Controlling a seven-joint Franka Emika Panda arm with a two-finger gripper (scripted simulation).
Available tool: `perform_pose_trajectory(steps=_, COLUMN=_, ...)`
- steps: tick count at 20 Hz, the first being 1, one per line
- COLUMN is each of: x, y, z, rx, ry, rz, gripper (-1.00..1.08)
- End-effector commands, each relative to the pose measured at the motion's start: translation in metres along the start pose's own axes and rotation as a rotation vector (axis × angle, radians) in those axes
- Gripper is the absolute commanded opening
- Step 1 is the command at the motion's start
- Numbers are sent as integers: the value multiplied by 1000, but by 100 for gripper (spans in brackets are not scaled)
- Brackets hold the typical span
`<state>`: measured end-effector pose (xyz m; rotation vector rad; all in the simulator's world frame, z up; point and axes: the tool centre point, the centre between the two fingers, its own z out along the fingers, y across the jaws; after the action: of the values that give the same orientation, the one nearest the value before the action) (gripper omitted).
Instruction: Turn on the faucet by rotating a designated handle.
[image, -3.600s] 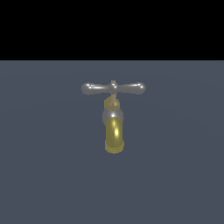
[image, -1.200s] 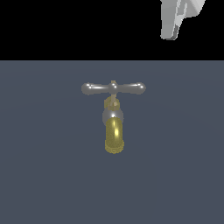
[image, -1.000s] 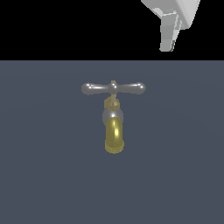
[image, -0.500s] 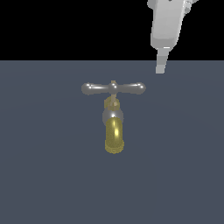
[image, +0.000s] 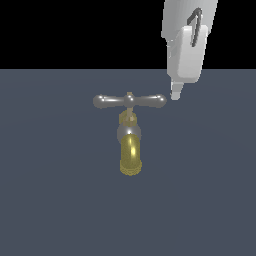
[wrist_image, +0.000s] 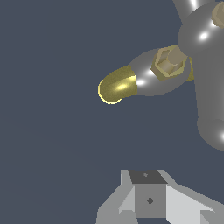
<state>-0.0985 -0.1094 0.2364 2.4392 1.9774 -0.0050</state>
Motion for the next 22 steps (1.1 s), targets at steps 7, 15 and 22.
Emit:
perform_pose_trajectory(steps=7, x=9, y=21, z=25, rx=-2, ry=1, rz=-138, gripper=-100)
perform_pose_trajectory(steps=15, x=15, y=30, z=38, rx=-1, ry=3, rz=-207, gripper=-100)
perform_pose_trajectory(steps=22, x=17, y=32, z=39, rx=-1, ry=3, rz=-218, gripper=-100)
